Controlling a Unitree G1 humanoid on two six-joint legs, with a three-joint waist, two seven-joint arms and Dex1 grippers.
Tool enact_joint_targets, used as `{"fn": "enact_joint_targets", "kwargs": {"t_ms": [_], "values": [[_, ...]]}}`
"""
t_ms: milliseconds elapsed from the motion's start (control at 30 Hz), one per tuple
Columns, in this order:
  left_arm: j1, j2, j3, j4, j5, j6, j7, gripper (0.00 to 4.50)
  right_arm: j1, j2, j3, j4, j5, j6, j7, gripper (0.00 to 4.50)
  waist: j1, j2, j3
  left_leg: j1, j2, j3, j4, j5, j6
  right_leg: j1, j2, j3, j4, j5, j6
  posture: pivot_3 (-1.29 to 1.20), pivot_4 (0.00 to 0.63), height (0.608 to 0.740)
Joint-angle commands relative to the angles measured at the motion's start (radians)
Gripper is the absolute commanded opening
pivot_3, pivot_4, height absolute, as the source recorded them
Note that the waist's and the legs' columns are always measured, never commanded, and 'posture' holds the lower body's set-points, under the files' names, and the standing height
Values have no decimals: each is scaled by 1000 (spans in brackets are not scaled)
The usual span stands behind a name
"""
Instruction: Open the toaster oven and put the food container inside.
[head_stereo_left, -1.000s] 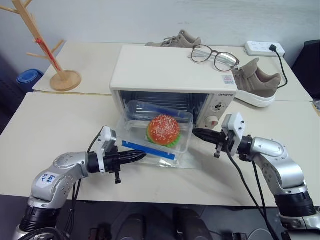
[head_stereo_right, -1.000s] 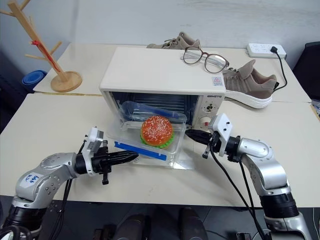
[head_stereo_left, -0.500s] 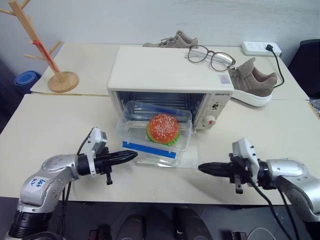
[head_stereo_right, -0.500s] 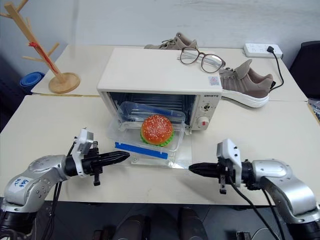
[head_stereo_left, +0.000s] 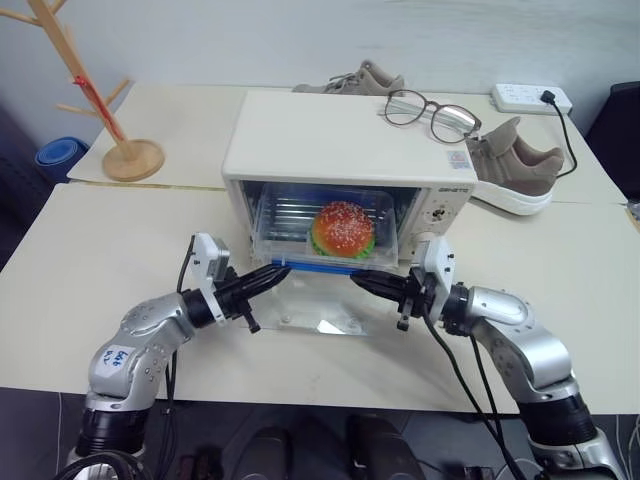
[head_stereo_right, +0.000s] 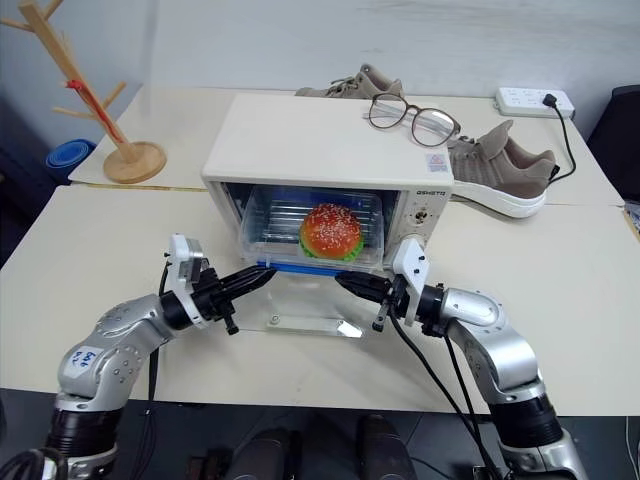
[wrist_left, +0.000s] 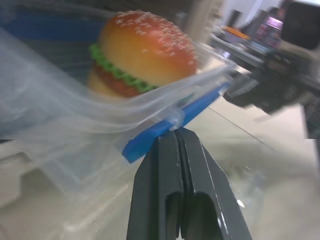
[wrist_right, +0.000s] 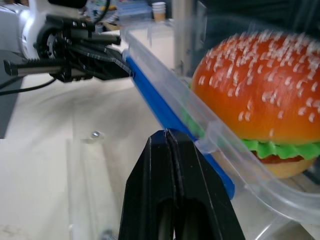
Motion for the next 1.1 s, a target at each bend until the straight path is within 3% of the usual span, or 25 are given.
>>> {"fn": "enact_joint_targets", "kwargs": {"t_ms": [33, 333, 533, 600, 667, 767, 900, 1000, 1100], "values": [[-79, -41, -1, 39, 34, -54, 51, 0, -93, 39, 16, 71, -57, -87, -16, 46, -3, 0, 0, 0, 0, 0, 0, 0, 0, 0, 1, 0, 1, 0, 0, 0, 150, 740], [-196, -108, -25, 192, 134, -158, 102, 0, -284, 143, 26, 266, -190, -181, -132, 46, -2, 0, 0, -3, 0, 1, 5, 3, -5, -2, 1, 0, 2, 1, 1, 0, 150, 740], [-105, 13, 20, 45, 31, -57, -15, 0, -213, 81, -10, 96, -20, -58, 10, 46, -2, 0, 0, -10, 1, -1, 6, 3, -5, -6, 1, -1, 3, 1, 1, 0, 150, 740], [-7, 130, 105, -45, -46, 20, -86, 407, -132, -4, -71, 2, 61, -23, 86, 0, -3, 0, 0, -16, 1, -1, 6, 2, -5, -11, 1, 0, 4, 1, 2, 0, 150, 740], [130, 251, 242, -120, -135, 5, -265, 834, -39, -102, -167, -35, 129, -23, 176, 0, -7, 0, 0, -19, 2, 0, 5, 2, -5, -15, 1, 0, 3, 1, 2, 0, 150, 740], [249, 374, 368, -110, -128, -56, -390, 1658, 51, -213, -253, 36, 141, -101, 297, 0, -1, 1, 0, -20, 3, 0, 4, 0, -4, -15, 1, 0, -2, 1, 1, 0, 150, 740], [321, 433, 455, -53, -90, -175, -523, 2940, 87, -302, -222, 262, 11, -270, 422, 0, 1, 2, 1, -4, 2, 0, 5, -4, 5, 1, -1, -2, -6, 1, 0, 0, 150, 740], [371, 428, 476, -38, -96, -217, -580, 3899, 70, -304, -176, 396, -68, -348, 432, 0, -2, 2, 1, 7, 2, 1, 1, -4, 6, 13, -2, 0, -8, -8, -18, 0, 150, 740], [391, 424, 474, -27, -96, -224, -586, 4457, 36, -268, -104, 510, -129, -424, 470, 0, -7, 2, 1, 5, 2, 1, -1, -4, 5, 7, -2, 0, -5, 0, -5, 0, 150, 740]]}}
